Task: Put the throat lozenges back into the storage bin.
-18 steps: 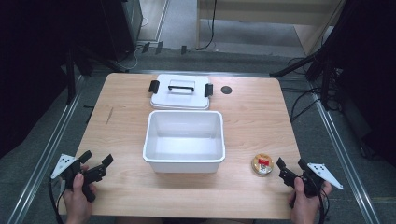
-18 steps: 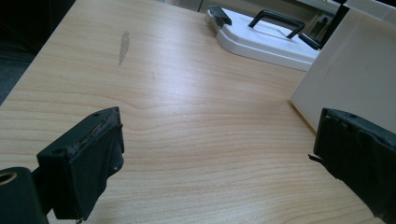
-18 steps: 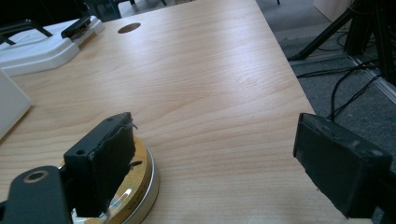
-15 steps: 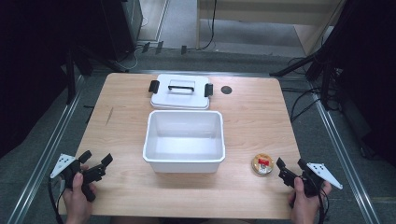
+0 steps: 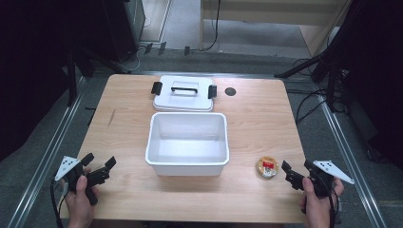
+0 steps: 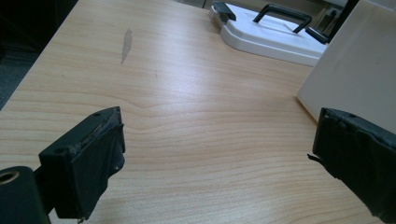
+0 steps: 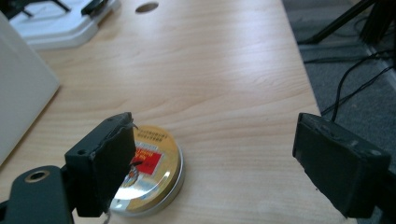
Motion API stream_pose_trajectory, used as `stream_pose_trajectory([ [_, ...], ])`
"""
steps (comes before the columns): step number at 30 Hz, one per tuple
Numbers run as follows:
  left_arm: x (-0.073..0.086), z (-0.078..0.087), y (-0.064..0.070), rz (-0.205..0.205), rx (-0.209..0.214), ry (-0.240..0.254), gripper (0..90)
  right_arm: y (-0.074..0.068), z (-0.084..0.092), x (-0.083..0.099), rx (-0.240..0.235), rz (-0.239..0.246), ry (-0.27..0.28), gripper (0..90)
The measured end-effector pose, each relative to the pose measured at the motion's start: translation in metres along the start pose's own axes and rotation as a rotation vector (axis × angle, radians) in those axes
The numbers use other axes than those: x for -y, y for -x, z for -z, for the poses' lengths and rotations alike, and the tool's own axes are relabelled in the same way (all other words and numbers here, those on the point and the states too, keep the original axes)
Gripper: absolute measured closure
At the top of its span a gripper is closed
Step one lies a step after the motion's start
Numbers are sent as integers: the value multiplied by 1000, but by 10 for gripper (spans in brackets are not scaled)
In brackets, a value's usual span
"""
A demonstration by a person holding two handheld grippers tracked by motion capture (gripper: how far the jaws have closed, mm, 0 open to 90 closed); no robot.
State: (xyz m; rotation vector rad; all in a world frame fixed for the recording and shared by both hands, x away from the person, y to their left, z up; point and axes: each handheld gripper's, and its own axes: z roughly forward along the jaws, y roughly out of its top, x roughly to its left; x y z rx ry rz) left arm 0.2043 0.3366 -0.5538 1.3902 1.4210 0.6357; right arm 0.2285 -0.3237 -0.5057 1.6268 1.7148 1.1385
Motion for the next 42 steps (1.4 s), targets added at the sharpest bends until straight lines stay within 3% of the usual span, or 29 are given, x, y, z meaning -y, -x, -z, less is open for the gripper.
stream_pose_trajectory([
  [7, -1, -2, 1, -4, -14, -22, 29, -9, -3, -15, 2, 65, -189, 134],
  [11, -2, -4, 0, 4, -19, -26, 29, -13, -7, -24, 16, 91, -248, 134],
  [12, -2, -4, 1, 2, -24, -32, 29, -18, -10, -31, 26, 131, -297, 133],
  [14, -2, -5, 1, -2, -22, -35, 29, -23, -14, -37, 28, 160, -347, 133],
  [15, -2, -5, 1, -2, -22, -35, 29, -23, -14, -37, 28, 160, -347, 133],
  [16, -2, -6, 1, -1, -27, -37, 29, -29, -19, -44, 23, 183, -394, 133],
  [17, -2, -6, 1, -1, -27, -37, 29, -29, -19, -44, 23, 183, -394, 133],
  [18, -3, -6, 1, -6, -29, -44, 29, -34, -24, -50, 15, 208, -441, 133],
  [19, -3, -6, 1, -6, -29, -44, 29, -34, -24, -50, 15, 208, -441, 133],
  [20, -3, -7, 2, -7, -31, -47, 30, -40, -29, -56, -1, 227, -489, 132],
  [22, -3, -7, 2, -8, -32, -48, 31, -42, -31, -58, -7, 238, -510, 132],
  [23, -3, -7, 2, -9, -32, -47, 34, -50, -37, -64, -17, 271, -572, 132],
  [25, -3, -7, 2, -8, -32, -48, 34, -52, -39, -65, -21, 286, -591, 132],
  [26, -3, -6, 1, -6, -33, -46, 36, -59, -44, -69, -31, 315, -648, 129],
  [29, -2, -6, 1, 1, -28, -47, 37, -69, -50, -72, -34, 359, -713, 127],
  [32, -2, -6, 1, 1, -20, -52, 37, -77, -59, -73, -33, 399, -805, 56],
  [36, -3, -7, 1, 1, -16, -56, 37, -82, -72, -68, -22, 415, -917, 28],
  [39, -3, -7, 1, 3, -16, -58, 37, -83, -80, -65, -14, 412, -950, 28],
  [42, -3, -7, 1, 2, -15, -58, 39, -81, -94, -61, 25, 390, -980, 28],
])
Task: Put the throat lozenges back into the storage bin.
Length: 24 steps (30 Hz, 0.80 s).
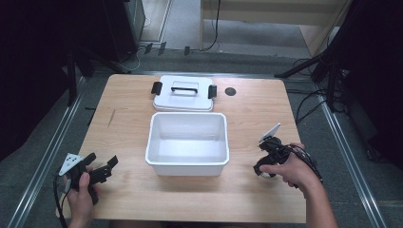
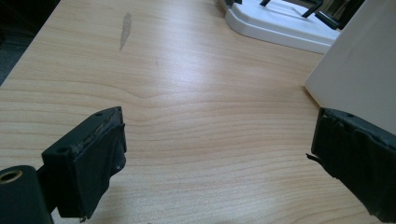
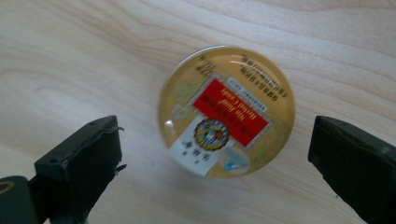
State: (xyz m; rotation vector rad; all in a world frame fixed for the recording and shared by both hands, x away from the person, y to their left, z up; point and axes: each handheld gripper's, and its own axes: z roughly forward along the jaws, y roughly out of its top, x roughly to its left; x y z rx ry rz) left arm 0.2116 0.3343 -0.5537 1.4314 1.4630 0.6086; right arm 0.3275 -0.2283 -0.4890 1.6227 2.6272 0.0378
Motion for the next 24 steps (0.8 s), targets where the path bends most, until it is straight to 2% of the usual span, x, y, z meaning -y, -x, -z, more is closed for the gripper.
stream_pose_trajectory([
  [4, 0, 0, 0, 0, 1, -1, 45, 6, -9, -5, 21, -31, -20, 43],
  [9, 0, 0, 0, -3, 3, -2, 45, 7, -16, -8, 11, -54, -27, 99],
  [10, 0, 0, 0, -3, 3, -2, 47, 7, -16, -8, 11, -54, -27, 99],
  [13, 0, 0, 0, -4, 1, 0, 54, 5, -21, -9, 1, -36, -38, 190],
  [19, 0, 0, 0, -7, 5, -2, 55, 4, -20, -8, -5, -17, -30, 202],
  [24, 0, 0, 0, -4, 2, 0, 62, 5, -8, -7, -16, -18, -8, 203],
])
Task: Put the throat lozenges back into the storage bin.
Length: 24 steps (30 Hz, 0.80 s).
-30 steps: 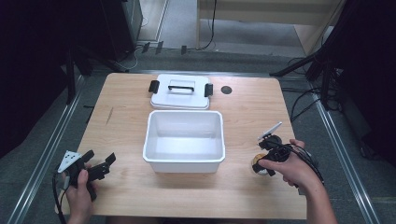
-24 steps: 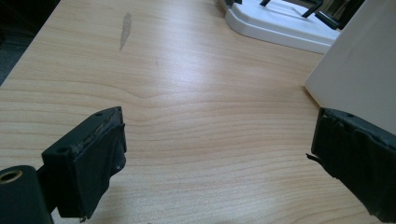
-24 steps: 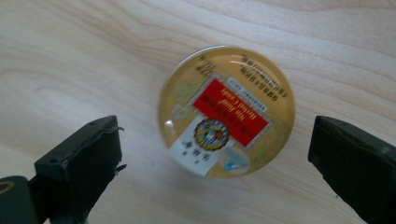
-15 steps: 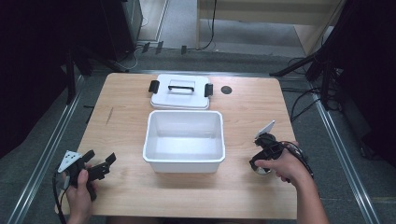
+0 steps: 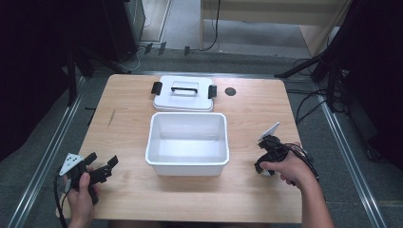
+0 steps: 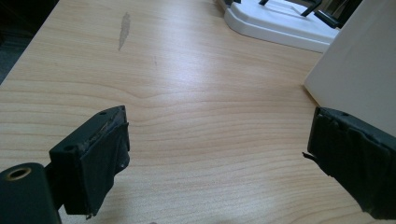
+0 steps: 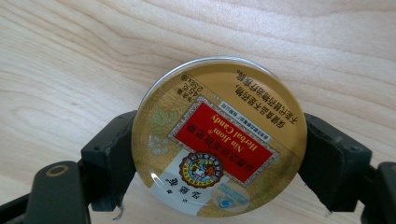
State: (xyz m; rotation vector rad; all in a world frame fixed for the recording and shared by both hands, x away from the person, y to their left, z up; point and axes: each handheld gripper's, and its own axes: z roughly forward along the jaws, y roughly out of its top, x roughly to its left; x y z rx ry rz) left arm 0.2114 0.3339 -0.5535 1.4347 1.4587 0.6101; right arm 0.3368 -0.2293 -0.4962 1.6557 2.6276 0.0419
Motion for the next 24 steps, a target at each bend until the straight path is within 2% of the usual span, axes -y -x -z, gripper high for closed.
stream_pose_trajectory([
  [5, 0, 0, 0, 0, 2, 2, 62, -4, 13, -1, -2, 17, 22, 203],
  [7, 0, 0, 0, 1, 4, 4, 62, -8, 24, -4, -16, 33, 42, 203],
  [19, 0, 0, -1, 1, 10, 3, 62, -28, 49, -18, -34, 100, 30, 203],
  [20, 0, 0, -1, 3, 11, 2, 62, -32, 55, -21, -33, 107, 32, 203],
  [23, 0, 0, -1, 3, 11, 1, 62, -35, 60, -23, -36, 117, 40, 203],
  [24, 0, 0, -1, 3, 12, 1, 62, -39, 68, -25, -32, 128, 52, 203],
])
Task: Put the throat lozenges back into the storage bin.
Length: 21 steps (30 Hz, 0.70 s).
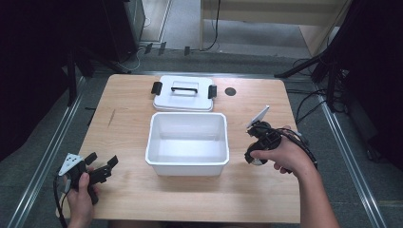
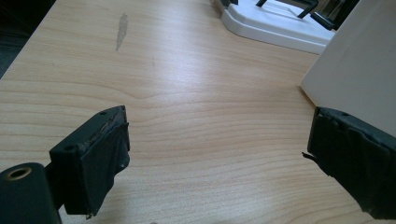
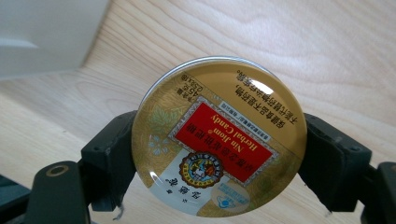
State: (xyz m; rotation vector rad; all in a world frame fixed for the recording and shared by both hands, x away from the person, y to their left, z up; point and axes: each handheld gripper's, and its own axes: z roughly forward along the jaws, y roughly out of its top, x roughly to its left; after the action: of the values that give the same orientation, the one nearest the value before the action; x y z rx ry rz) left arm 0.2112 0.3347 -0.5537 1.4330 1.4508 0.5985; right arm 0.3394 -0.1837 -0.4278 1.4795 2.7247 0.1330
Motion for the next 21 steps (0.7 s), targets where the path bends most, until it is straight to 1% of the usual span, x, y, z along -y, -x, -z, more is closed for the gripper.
stream_pose_trajectory([
  [2, 0, 0, 0, 0, 8, 1, 63, -3, 6, -2, 2, 9, 8, 203],
  [5, 0, 0, 0, 2, 10, 1, 63, -8, 14, -6, 4, 13, 10, 203],
  [8, 0, 0, 0, 1, 8, 0, 63, -12, 20, -10, 12, 36, 11, 203],
  [11, 0, 0, 0, -1, 9, -1, 64, -16, 26, -14, 12, 39, 10, 203],
  [12, 0, 0, 0, -3, 8, 0, 63, -16, 29, -16, 11, 50, 17, 203],
  [14, 0, 0, 0, -5, 8, -2, 63, -18, 31, -17, 12, 48, 17, 203],
  [15, 0, 0, 0, -6, 9, -3, 63, -20, 38, -20, 16, 55, 20, 203],
  [17, 0, 0, 0, -4, 9, -3, 64, -21, 40, -22, 16, 61, 25, 203],
  [18, 0, 0, 0, -3, 9, -1, 63, -25, 47, -25, 21, 67, 27, 203],
  [21, 0, -1, 0, -3, 10, -3, 64, -29, 54, -29, 25, 82, 37, 203],
])
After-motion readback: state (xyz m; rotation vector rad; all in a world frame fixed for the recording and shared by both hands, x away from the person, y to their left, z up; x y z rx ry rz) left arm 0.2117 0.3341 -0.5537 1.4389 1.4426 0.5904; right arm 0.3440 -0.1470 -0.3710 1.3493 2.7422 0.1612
